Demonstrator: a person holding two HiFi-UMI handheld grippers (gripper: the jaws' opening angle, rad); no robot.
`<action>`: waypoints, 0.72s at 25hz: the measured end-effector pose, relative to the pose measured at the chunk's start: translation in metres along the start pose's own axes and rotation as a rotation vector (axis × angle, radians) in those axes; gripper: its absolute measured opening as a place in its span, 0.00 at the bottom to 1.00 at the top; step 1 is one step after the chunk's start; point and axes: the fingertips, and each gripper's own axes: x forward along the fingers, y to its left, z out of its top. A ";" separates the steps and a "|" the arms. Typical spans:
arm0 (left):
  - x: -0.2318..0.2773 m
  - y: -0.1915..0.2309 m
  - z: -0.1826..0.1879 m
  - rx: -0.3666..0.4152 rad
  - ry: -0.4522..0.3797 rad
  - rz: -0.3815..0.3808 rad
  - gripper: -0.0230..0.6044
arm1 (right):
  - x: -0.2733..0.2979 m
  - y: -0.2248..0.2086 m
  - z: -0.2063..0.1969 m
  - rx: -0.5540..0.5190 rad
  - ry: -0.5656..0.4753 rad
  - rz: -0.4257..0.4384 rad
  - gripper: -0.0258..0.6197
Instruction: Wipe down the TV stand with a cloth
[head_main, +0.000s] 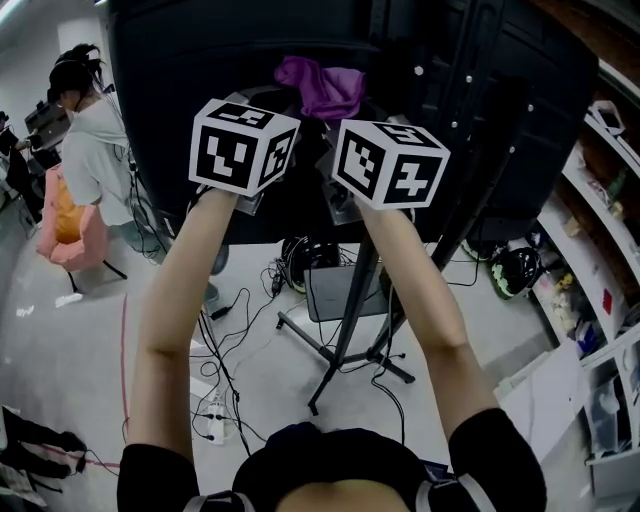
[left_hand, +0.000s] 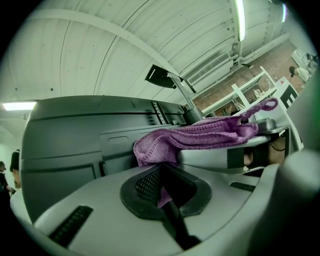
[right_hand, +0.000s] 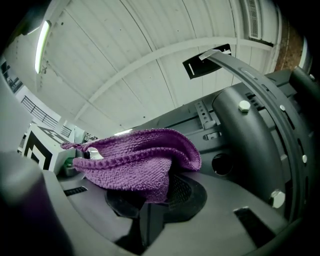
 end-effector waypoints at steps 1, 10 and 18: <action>0.003 -0.003 0.002 0.005 -0.001 -0.008 0.05 | -0.002 -0.004 0.001 -0.003 0.001 -0.010 0.14; 0.031 -0.040 0.013 -0.001 -0.029 -0.107 0.05 | -0.030 -0.039 0.009 -0.046 0.001 -0.121 0.14; 0.044 -0.058 0.020 -0.035 -0.048 -0.166 0.05 | -0.045 -0.054 0.013 -0.112 0.011 -0.195 0.14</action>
